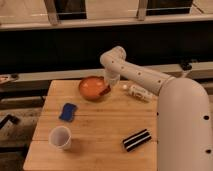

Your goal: Place the pepper in the ceramic bowl

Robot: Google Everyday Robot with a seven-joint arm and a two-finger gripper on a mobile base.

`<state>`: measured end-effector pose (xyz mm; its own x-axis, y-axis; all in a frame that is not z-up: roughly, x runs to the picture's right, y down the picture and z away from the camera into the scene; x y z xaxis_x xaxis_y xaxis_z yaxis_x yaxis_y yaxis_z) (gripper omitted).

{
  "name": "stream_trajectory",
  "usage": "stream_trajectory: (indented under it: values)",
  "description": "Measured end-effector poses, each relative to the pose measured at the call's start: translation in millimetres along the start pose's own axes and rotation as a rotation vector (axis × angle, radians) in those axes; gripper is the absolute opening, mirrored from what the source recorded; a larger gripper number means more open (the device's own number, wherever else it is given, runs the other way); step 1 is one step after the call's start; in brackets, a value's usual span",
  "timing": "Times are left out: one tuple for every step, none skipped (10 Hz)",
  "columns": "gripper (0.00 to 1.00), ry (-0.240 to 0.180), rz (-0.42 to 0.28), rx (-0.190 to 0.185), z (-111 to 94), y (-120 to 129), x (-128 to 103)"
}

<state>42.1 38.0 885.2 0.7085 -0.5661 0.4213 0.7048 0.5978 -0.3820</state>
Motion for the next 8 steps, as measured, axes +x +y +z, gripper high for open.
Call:
stream_trajectory:
  values:
    - [0.0,0.008,-0.006,-0.001,1.1,-2.5,-0.1]
    - [0.0,0.005,-0.012,0.002,2.5,-12.8,-7.9]
    - [0.0,0.005,-0.016,0.005,3.9,-21.2,-13.7]
    - [0.0,0.006,-0.019,0.007,4.4,-28.0,-16.9]
    - [0.0,0.009,-0.02,0.007,5.1,-29.6,-16.0]
    - [0.0,0.012,-0.017,0.007,5.4,-28.8,-13.1]
    - [0.0,0.014,-0.021,0.009,6.2,-30.8,-12.2]
    - [0.0,0.011,-0.025,0.011,7.2,-36.1,-15.0]
